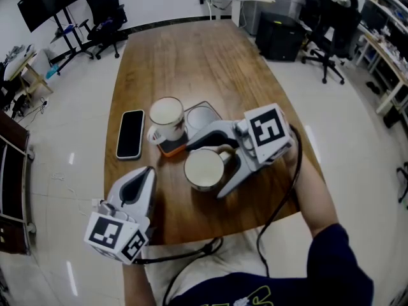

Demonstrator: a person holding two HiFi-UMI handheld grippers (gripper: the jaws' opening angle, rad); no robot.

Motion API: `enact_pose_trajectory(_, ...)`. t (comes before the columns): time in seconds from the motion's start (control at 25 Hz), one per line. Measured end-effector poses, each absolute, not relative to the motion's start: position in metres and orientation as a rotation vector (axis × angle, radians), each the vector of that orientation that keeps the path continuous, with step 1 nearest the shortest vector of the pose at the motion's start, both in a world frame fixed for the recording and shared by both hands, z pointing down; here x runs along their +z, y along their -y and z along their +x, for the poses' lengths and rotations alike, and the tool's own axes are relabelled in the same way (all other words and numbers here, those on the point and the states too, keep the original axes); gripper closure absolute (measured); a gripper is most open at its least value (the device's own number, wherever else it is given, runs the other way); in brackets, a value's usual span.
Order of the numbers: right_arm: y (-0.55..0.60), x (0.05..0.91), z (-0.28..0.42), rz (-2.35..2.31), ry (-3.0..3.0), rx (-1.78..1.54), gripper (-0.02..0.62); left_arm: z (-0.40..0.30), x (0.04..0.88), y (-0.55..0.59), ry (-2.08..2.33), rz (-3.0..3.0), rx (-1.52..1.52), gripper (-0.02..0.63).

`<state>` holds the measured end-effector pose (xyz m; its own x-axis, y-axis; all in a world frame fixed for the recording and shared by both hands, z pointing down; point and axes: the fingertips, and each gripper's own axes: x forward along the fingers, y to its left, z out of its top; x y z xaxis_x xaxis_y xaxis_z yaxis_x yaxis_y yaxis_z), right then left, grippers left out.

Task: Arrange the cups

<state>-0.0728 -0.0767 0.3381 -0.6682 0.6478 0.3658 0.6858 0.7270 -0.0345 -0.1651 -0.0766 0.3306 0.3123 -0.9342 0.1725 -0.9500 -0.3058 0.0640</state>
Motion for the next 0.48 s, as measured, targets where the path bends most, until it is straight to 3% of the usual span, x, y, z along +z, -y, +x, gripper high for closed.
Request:
enact_pose_trajectory(0.16, 0.0754, 0.3430, -0.0729, -1.061, 2.557, -0.204, 0.207, -0.1651, 0.3298, 0.0782, 1.749, 2.417, 0.154, 0.601)
enact_pose_trajectory(0.48, 0.0738, 0.3441, -0.0728, -1.064, 2.561, -0.185, 0.208, -0.1701, 0.3325, 0.0798, 1.796, 2.374, 0.156, 0.604)
